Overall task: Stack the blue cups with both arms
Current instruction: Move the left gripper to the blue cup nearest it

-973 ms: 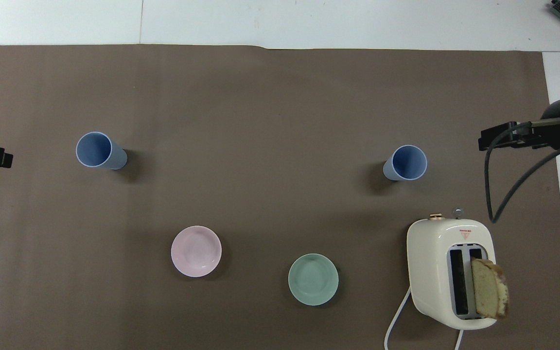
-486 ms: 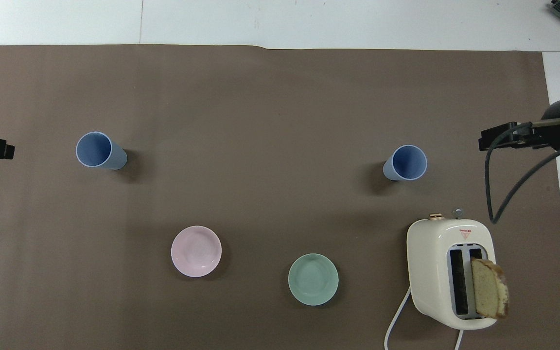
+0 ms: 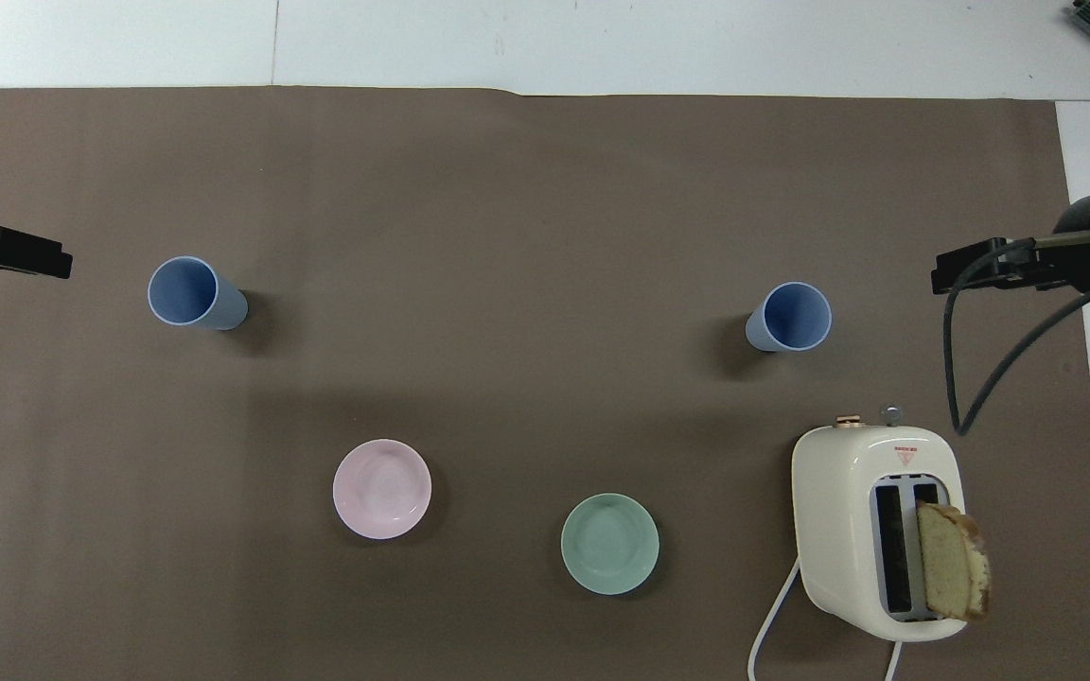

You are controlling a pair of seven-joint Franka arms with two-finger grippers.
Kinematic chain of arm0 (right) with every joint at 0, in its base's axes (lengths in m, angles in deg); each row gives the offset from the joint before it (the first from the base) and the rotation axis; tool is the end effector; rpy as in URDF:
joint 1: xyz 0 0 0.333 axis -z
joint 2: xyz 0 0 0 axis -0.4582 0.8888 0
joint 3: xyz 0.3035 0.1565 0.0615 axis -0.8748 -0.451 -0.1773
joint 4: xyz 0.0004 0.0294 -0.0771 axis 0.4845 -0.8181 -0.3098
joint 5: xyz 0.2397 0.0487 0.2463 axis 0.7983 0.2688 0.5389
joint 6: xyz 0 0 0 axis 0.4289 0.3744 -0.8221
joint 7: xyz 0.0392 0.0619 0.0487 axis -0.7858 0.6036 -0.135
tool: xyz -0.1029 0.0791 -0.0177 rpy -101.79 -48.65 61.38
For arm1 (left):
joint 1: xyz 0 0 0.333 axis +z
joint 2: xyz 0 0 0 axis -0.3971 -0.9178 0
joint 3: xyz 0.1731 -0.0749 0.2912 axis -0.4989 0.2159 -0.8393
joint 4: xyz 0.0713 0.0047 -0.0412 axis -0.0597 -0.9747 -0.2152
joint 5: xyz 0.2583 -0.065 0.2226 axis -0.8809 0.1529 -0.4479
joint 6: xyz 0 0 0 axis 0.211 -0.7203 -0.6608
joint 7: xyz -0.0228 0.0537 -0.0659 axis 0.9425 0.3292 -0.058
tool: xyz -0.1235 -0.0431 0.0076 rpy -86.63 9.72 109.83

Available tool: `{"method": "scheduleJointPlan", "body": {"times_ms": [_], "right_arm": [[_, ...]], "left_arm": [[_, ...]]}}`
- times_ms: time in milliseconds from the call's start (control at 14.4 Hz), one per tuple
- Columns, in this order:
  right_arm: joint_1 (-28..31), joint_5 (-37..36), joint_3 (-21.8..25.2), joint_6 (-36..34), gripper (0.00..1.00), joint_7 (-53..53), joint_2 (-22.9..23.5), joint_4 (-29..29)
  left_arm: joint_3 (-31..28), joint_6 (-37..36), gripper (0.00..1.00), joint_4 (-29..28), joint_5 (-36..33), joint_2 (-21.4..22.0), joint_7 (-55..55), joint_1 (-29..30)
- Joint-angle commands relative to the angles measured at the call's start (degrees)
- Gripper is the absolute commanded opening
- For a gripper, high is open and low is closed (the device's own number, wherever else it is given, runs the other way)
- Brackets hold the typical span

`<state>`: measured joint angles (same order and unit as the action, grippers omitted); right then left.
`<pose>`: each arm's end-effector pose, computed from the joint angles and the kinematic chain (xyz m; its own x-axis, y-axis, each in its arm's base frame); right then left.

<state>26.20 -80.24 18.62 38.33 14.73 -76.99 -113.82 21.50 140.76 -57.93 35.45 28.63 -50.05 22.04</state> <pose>0.5348 0.0092 0.6149 0.9984 0.0230 0.0517 0.0237 -0.9996 -0.0129 0.5508 0.0002 0.6085 0.9782 -0.1822 0.0993 -0.1839 -0.9829 0.0084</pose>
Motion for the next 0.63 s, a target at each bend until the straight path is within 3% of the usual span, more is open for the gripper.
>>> {"method": "scheduleJointPlan", "body": {"times_ms": [0, 556], "right_arm": [[0.64, 0.9, -0.1, 0.1, 1.0, -1.6, -1.48, -1.63], [0.64, 0.9, -0.1, 0.1, 1.0, -1.6, -1.48, -1.72]], "left_arm": [[-0.55, 4.62, 1.0, -2.83, -0.67, -0.53, -0.37, -0.4], [-0.55, 13.69, 1.0, -13.29, -0.58, -1.49, -0.73, -0.05]]}}
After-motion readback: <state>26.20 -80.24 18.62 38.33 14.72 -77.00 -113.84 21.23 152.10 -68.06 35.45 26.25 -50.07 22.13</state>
